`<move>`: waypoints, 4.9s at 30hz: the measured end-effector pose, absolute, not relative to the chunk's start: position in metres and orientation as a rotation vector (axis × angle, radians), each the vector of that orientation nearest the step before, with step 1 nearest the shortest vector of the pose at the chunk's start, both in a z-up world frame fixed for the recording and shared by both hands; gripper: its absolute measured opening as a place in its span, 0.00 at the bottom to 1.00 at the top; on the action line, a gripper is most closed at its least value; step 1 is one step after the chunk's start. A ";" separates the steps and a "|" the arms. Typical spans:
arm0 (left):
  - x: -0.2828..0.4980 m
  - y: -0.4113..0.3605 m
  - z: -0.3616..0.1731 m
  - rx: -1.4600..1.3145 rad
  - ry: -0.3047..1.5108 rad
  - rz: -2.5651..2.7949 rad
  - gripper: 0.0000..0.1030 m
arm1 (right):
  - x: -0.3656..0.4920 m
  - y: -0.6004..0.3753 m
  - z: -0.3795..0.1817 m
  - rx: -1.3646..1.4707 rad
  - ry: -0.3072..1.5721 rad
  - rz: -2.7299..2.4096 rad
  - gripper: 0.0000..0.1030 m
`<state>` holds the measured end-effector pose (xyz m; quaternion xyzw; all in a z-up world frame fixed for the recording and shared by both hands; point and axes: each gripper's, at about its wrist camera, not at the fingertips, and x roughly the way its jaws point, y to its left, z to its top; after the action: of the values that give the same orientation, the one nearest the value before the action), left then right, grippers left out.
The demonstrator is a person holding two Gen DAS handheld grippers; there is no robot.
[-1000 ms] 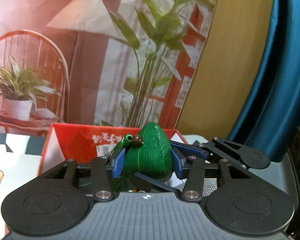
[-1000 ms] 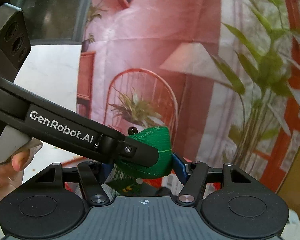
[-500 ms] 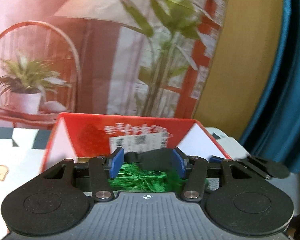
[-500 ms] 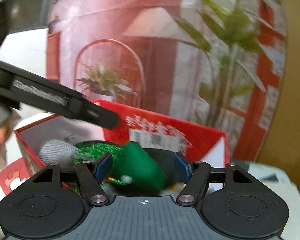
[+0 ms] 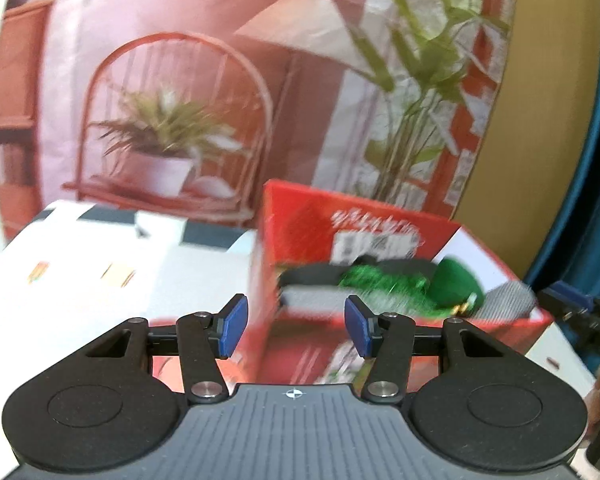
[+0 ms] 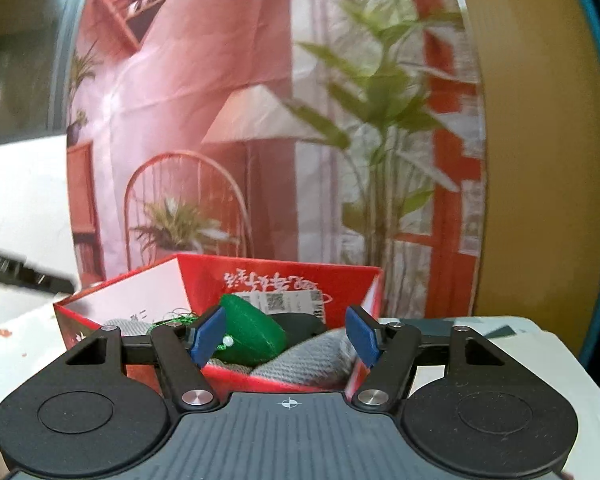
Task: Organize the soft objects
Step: 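Drop the green sachet into the red box by opening both grippers, then close the right gripper on one knotted end of the white cloth while the left gripper grips the other end, then lift the white knotted cloth and carry it over the red box, then lower the white cloth into the red box and open both grippers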
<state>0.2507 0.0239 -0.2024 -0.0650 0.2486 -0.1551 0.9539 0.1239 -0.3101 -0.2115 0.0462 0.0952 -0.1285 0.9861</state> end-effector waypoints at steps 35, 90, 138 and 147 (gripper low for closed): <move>0.251 0.015 -0.300 -0.151 0.639 -0.205 0.67 | 0.128 -0.313 -0.302 0.215 0.575 -0.325 0.49; 0.187 0.026 -0.220 -0.030 0.436 -0.251 0.12 | 0.107 -0.255 -0.254 -0.053 0.440 -0.141 0.13; 0.306 -0.051 -0.190 0.139 0.597 -0.391 0.86 | 0.204 -0.322 -0.200 0.088 0.628 -0.252 0.31; 0.272 -0.043 -0.165 0.121 0.545 -0.300 1.00 | 0.182 -0.309 -0.171 0.149 0.559 -0.257 0.84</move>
<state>0.2719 -0.0434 -0.1652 0.0593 0.2680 -0.1476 0.9502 0.1822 -0.3094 -0.1707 0.0733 0.2748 -0.1262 0.9504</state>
